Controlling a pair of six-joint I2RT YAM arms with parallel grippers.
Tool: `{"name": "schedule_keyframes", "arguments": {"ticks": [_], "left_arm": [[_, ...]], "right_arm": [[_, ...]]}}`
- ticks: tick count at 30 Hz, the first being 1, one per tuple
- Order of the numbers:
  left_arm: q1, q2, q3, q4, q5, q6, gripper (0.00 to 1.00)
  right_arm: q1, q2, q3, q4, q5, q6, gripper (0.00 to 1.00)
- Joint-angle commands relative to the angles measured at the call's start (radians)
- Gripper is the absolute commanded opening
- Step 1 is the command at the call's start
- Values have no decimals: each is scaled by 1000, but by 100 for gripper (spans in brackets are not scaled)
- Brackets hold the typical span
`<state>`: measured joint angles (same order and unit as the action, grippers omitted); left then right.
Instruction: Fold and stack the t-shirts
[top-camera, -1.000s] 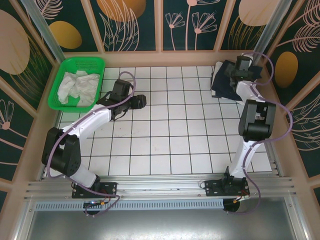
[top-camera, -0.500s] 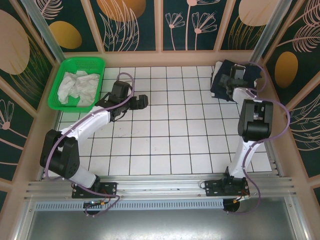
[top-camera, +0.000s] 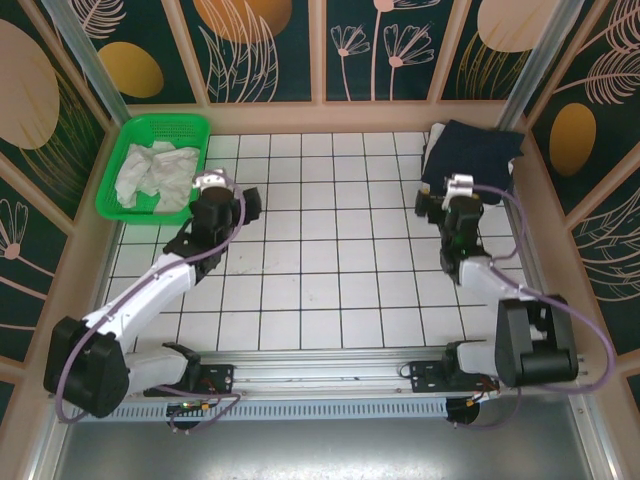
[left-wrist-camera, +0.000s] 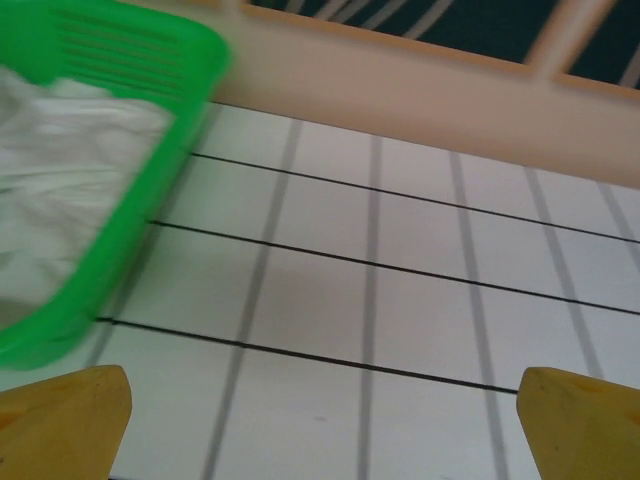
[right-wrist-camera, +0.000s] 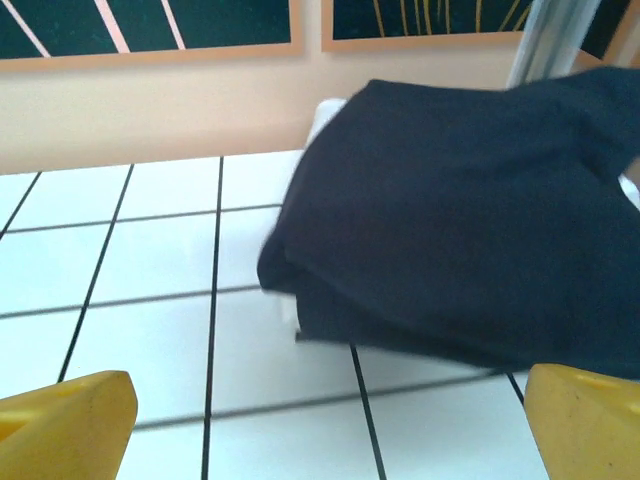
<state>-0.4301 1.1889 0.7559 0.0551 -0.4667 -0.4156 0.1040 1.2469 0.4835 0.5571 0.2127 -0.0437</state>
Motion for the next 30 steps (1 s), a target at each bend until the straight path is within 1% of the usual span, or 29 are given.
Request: {"name": "schedule_keyframes", "arguments": {"ticks": [1, 3, 4, 5, 6, 7, 8, 9, 10, 11, 12, 13, 14, 15, 16, 17, 19, 20, 21, 23, 26, 28, 30], "left_arm": [[7, -9, -101, 146, -279, 81, 98], [7, 18, -162, 221, -355, 135, 99], [8, 37, -206, 286, -405, 152, 99], [15, 52, -269, 403, -417, 200, 99], [33, 55, -292, 461, -368, 243, 99], [55, 41, -290, 449, -290, 246, 99], [76, 27, -319, 516, -248, 255, 99], [90, 15, -339, 555, -197, 259, 99], [108, 2, -357, 596, -141, 279, 99], [120, 1, -376, 642, -115, 312, 99], [130, 14, -405, 711, -109, 347, 99], [153, 41, -427, 763, -98, 356, 99], [189, 73, -437, 778, -75, 347, 99], [223, 110, -444, 782, -42, 332, 99], [252, 149, -454, 830, -23, 319, 99], [259, 151, -424, 762, -28, 305, 99], [272, 158, -466, 890, 37, 350, 99], [282, 163, -481, 947, 73, 356, 99], [294, 172, -477, 956, 96, 353, 99], [322, 197, -436, 908, 140, 337, 99], [347, 240, -394, 892, 184, 337, 99], [362, 251, -409, 948, 212, 355, 99], [401, 291, -458, 1076, 273, 338, 99]], "right_arm": [[-23, -65, -139, 179, 97, 4, 99], [-60, -60, -200, 223, 85, 20, 99], [-97, -44, -231, 276, 71, 67, 99], [-148, -24, -263, 332, 39, 134, 99], [-198, -3, -285, 374, -17, 194, 99], [-258, 14, -288, 403, -94, 236, 99], [-287, 24, -283, 409, -132, 233, 99], [-292, 35, -284, 435, -133, 210, 99], [-291, 51, -287, 480, -140, 169, 99], [-291, 64, -283, 499, -133, 158, 99], [-292, 83, -275, 514, -128, 156, 99], [-290, 96, -268, 524, -150, 148, 99], [-287, 104, -256, 506, -174, 132, 99], [-278, 113, -245, 500, -174, 123, 99], [-269, 122, -228, 476, -159, 119, 99], [-264, 133, -215, 461, -142, 119, 99], [-256, 145, -199, 438, -138, 111, 99], [-246, 138, -211, 455, -142, 97, 99], [-222, 121, -236, 486, -147, 68, 99], [-184, 96, -277, 543, -150, 19, 99], [-141, 107, -268, 545, -111, -17, 99], [-98, 130, -246, 521, -84, -55, 99], [-59, 134, -247, 528, -59, -55, 99]]}}
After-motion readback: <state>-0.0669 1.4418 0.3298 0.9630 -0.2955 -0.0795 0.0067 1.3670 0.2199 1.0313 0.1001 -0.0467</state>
